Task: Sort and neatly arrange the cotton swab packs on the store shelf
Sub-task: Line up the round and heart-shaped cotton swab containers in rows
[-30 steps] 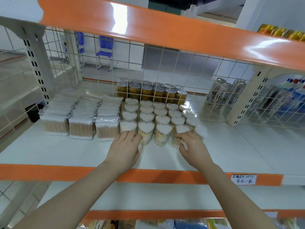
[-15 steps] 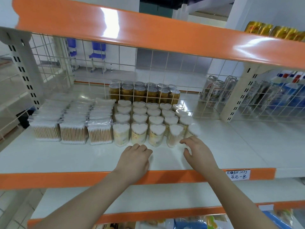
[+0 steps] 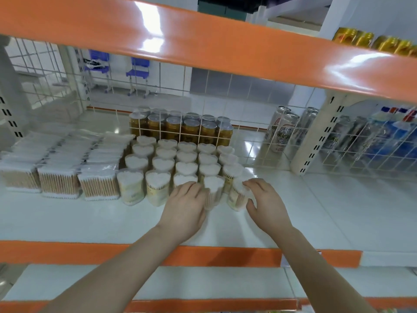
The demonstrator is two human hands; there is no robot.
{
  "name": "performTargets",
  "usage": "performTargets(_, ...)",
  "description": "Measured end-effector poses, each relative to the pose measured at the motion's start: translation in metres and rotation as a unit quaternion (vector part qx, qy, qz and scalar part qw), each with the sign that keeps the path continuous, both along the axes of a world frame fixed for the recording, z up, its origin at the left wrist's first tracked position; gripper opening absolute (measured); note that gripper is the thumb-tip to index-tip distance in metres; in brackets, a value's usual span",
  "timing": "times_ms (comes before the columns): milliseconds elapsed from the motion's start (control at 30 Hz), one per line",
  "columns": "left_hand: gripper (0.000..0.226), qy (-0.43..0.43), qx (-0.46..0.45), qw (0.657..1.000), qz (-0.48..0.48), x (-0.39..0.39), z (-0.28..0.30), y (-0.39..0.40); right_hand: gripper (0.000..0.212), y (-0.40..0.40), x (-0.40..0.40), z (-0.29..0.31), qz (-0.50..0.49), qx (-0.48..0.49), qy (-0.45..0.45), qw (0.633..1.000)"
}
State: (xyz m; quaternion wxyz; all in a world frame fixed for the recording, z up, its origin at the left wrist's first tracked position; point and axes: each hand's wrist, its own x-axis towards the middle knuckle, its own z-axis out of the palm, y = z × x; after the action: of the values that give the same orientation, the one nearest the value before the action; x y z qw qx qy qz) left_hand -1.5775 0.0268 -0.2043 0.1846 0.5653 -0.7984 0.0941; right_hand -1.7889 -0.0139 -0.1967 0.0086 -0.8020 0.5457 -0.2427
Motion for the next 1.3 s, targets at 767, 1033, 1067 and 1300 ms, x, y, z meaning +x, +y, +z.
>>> performTargets(767,0.065,-0.046,0.121,0.992,0.005,-0.030,0.016,-0.036,0.037,-0.030,-0.022,-0.002,0.068,0.048,-0.013,0.996)
performTargets(1033,0.067,-0.052,0.097,0.994,-0.009,-0.031,0.021,-0.035,0.037,-0.028,-0.021,-0.003,0.053,0.051,-0.018,0.997)
performTargets(1067,0.064,-0.055,0.100,0.993,-0.007,-0.031,0.021,-0.033,0.037,-0.028,-0.020,-0.003,0.052,0.053,-0.020,0.997)
performTargets(1300,0.067,-0.086,0.097,0.992,-0.003,-0.029,0.018,-0.026,0.034,-0.024,-0.016,-0.003,0.042,0.048,-0.038,0.997)
